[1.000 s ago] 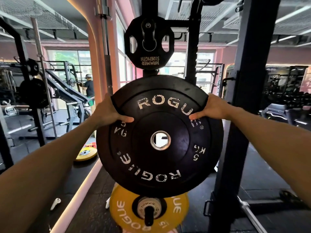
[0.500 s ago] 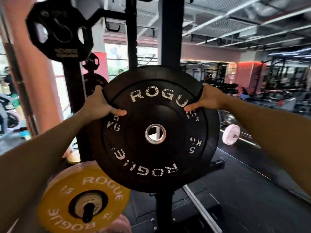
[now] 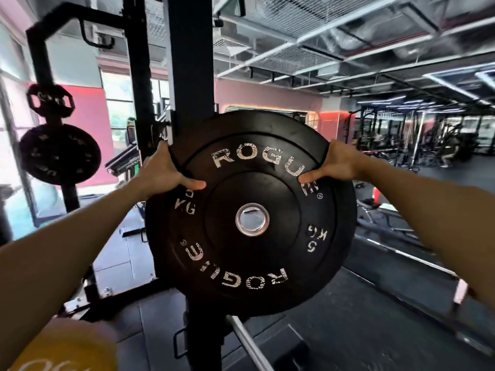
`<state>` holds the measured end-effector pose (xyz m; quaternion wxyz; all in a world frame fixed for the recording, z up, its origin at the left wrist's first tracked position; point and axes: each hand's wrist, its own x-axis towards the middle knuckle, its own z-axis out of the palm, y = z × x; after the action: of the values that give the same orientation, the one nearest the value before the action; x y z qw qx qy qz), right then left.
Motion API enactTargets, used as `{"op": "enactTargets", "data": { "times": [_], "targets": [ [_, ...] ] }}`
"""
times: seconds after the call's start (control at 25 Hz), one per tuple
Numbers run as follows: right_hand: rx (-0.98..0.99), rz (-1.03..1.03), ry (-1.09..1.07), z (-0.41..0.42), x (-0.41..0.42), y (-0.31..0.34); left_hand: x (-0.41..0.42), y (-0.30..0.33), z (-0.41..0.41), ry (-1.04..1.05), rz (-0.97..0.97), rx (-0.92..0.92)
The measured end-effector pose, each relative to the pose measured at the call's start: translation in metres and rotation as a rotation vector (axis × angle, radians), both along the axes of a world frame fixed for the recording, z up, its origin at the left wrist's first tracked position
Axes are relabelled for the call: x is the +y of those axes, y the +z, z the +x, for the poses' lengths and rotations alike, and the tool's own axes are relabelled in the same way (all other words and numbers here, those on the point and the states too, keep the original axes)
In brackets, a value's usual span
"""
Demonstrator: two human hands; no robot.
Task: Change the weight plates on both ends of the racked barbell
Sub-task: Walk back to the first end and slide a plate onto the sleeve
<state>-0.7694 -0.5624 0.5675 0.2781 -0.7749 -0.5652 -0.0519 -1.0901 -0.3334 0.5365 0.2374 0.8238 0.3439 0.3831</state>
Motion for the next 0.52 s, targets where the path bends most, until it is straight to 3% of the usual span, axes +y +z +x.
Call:
{"op": "enactTargets", "data": {
  "times": [0.28,0.52],
  "targets": [
    [0.073,-0.009,-0.009,0.095,0.024,-0.010,-0.013,-0.001,0.078,0.063,-0.013,0.027],
    [0.019,-0.049,0.277,0.157,0.033,-0.016,-0.059,-0.021,0.122,0.270,-0.025,-0.034]
  ]
}}
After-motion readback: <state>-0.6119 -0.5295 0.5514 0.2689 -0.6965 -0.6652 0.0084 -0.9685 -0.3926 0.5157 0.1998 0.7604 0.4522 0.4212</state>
